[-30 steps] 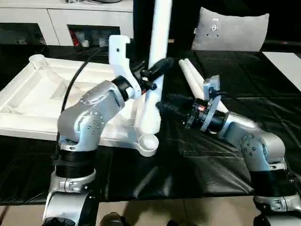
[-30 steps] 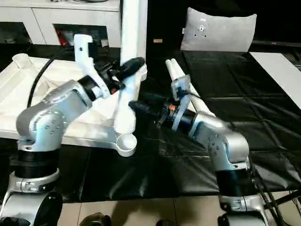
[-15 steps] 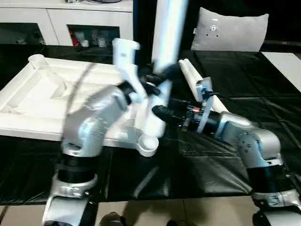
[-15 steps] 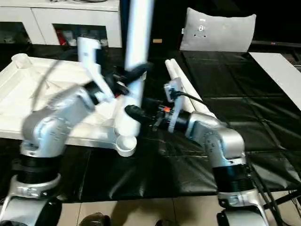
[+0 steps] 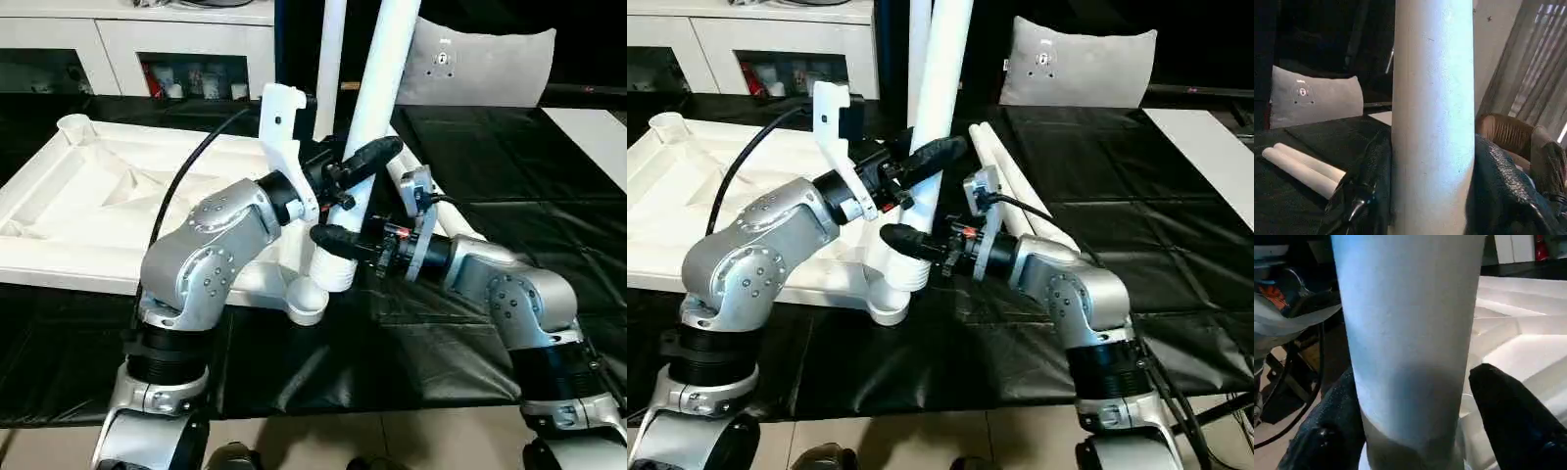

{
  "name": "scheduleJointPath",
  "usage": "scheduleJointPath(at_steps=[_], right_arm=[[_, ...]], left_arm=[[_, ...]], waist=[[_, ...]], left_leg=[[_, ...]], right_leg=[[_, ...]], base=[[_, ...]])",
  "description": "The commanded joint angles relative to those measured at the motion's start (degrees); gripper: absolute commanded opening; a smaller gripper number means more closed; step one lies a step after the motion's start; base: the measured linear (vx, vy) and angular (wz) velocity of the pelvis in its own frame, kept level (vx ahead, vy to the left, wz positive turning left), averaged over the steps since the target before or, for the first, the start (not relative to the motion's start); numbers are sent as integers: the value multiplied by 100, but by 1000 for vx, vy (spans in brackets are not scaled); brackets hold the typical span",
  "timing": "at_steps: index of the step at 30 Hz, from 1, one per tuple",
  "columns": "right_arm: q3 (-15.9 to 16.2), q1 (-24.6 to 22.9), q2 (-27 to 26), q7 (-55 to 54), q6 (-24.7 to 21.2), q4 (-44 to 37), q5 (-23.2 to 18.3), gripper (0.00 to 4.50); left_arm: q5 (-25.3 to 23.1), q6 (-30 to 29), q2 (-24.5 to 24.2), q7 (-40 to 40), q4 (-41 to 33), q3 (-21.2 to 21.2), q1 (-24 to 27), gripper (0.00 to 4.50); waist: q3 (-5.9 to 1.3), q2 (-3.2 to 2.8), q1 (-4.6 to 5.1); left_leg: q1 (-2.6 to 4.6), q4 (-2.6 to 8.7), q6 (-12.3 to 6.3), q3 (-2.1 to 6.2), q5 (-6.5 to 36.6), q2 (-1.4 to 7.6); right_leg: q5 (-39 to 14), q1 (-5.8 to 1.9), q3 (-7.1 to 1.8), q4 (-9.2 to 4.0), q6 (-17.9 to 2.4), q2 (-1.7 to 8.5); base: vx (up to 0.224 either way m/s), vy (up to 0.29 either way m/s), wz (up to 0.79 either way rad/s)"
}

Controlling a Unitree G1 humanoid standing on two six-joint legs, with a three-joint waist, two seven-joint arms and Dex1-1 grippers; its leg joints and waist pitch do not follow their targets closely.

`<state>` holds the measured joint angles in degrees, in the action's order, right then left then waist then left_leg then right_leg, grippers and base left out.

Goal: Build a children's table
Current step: Pick table leg

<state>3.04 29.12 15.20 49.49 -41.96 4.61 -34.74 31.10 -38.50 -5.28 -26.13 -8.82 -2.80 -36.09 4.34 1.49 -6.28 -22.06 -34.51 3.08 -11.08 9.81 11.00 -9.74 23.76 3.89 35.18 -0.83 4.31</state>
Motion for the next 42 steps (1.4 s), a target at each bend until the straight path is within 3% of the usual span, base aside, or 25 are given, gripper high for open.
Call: scheduleJointPath(at_steps=[1, 11, 14, 15, 21, 22, 30, 42], right_arm=[[-63, 56, 17, 31, -61, 14, -71, 302], [-27, 33, 39, 78, -102, -19, -72, 217], [-4, 34, 46, 15, -91, 3, -19, 210], [-39, 51, 19, -33, -125, 43, -32, 257], [-78, 92, -5, -46, -135, 100, -47, 289], [-79, 99, -5, -47, -107, 93, -34, 311], [-114, 24, -4, 176, -90, -106, -236, 312], [-13, 12, 36, 150, -134, -19, -126, 202]], left_arm=[[36, 25, -11, -110, -171, -92, 35, 183], [77, -3, -64, -245, -221, -160, 72, 183], [56, 7, -87, -260, -213, -168, 71, 183], [42, 14, -101, -274, -203, -169, 66, 183], [2, 37, -138, -294, -181, -180, 54, 183], [-14, 44, -147, -288, -170, -184, 51, 183], [-79, 74, -176, -296, -130, -217, 42, 183], [-87, 97, -203, -304, -93, -199, 5, 183]], waist=[[-505, 50, -4], [-500, 41, -12], [-500, 40, -10], [-506, 41, -11], [-508, 34, -13], [-508, 33, -15], [-507, 28, -21], [-509, 29, -19]], left_leg=[[92, 345, -46, 93, 635, 200], [95, 346, -8, 95, 686, 200], [92, 347, 1, 96, 678, 200], [92, 345, 1, 98, 656, 197], [94, 343, 3, 96, 652, 195], [96, 342, 4, 95, 653, 195], [97, 340, -11, 95, 682, 196], [100, 337, 17, 98, 706, 195]], right_leg=[[-1095, -346, -261, -377, -879, 358], [-1196, -345, -261, -385, -865, 366], [-1183, -344, -258, -382, -859, 361], [-1165, -347, -259, -376, -853, 361], [-1115, -347, -260, -370, -878, 359], [-1112, -347, -260, -370, -880, 359], [-1138, -347, -261, -374, -874, 360], [-1176, -345, -257, -373, -874, 359]], base=[[0, 0, 0], [0, 0, 0], [0, 0, 0], [0, 0, 0], [0, 0, 0], [0, 0, 0], [0, 0, 0], [0, 0, 0]])
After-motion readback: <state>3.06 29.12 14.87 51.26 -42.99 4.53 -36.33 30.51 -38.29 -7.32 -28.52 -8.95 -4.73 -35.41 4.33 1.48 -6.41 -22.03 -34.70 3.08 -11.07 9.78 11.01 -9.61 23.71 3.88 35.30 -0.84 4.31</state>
